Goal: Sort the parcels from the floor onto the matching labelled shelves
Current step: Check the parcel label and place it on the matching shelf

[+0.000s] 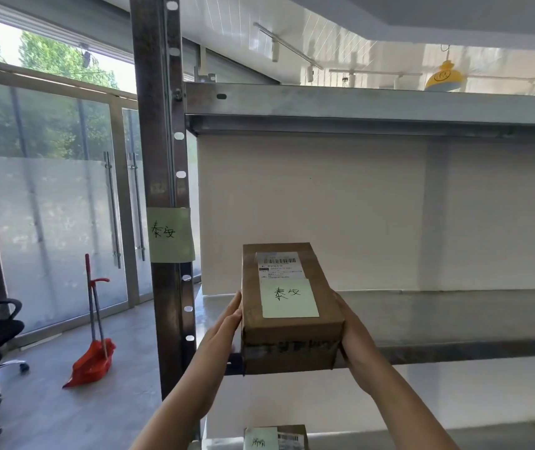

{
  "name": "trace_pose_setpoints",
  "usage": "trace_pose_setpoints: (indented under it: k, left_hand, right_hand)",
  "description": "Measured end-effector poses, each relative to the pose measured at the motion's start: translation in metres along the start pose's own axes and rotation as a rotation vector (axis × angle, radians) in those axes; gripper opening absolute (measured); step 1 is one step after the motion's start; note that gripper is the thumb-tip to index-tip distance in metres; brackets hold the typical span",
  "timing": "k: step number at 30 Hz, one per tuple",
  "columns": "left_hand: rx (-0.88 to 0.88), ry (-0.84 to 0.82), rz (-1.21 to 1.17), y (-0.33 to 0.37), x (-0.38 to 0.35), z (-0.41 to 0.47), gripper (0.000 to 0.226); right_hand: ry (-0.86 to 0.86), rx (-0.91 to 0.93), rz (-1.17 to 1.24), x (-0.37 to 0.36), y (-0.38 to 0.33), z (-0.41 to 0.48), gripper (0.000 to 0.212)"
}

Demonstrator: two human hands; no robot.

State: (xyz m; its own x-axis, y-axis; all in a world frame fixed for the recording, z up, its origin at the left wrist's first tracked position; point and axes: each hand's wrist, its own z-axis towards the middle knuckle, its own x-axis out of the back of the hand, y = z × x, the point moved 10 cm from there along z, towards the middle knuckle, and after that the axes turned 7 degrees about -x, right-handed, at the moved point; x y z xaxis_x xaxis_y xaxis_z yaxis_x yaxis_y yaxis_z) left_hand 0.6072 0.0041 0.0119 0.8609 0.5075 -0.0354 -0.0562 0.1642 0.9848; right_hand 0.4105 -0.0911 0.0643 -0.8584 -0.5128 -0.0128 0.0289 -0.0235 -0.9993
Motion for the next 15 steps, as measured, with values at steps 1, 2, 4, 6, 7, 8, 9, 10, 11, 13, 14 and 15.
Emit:
trace_pose_setpoints:
  k: [1, 2, 4, 6, 7, 8, 9, 10, 11, 13, 14, 15]
  left_hand:
    - [0.010, 0.029, -0.012, -0.003, 0.002, 0.002, 0.041]
    - [0.003, 0.044, -0.025, -0.004, 0.003, 0.002, 0.039]
    - [-0.006, 0.049, -0.058, -0.002, 0.003, 0.002, 0.039]
    - [0.002, 0.045, -0.061, 0.000, 0.002, -0.001, 0.037]
    - [0.003, 0.039, -0.066, 0.001, 0.001, -0.001, 0.036]
    - [-0.001, 0.031, -0.068, 0.003, 0.000, -0.002, 0.034]
    - [-0.007, 0.027, -0.069, 0.006, -0.001, -0.002, 0.033]
    - [-0.012, 0.028, -0.071, 0.008, -0.002, -0.003, 0.031]
    - [-0.012, 0.031, -0.076, 0.011, -0.002, -0.002, 0.030]
    - [-0.007, 0.045, -0.092, 0.014, -0.003, -0.001, 0.026]
    - [0.005, 0.066, -0.103, 0.014, -0.001, 0.000, 0.024]
    - [0.014, 0.083, -0.108, 0.013, 0.000, 0.001, 0.024]
  right_hand:
    - [0.003, -0.011, -0.012, 0.000, 0.000, 0.000, 0.027]
    - [0.007, -0.018, -0.020, 0.000, 0.000, 0.001, 0.027]
    - [0.015, -0.028, -0.028, 0.002, 0.002, 0.003, 0.026]
    - [0.015, -0.035, -0.022, 0.000, 0.002, 0.004, 0.027]
    - [0.014, -0.037, -0.016, 0.000, 0.002, 0.005, 0.028]
    - [0.017, -0.041, -0.013, -0.001, 0.001, 0.006, 0.027]
    - [0.021, -0.042, -0.010, -0.001, 0.000, 0.005, 0.027]
    - [0.021, -0.045, -0.011, -0.002, -0.001, 0.006, 0.026]
    - [0.022, -0.048, -0.018, -0.002, -0.002, 0.006, 0.027]
    - [0.024, -0.061, -0.028, -0.001, -0.001, 0.008, 0.028]
    - [0.026, -0.068, -0.034, 0.000, 0.000, 0.008, 0.030]
    - [0.022, -0.078, -0.041, 0.000, 0.001, 0.009, 0.032]
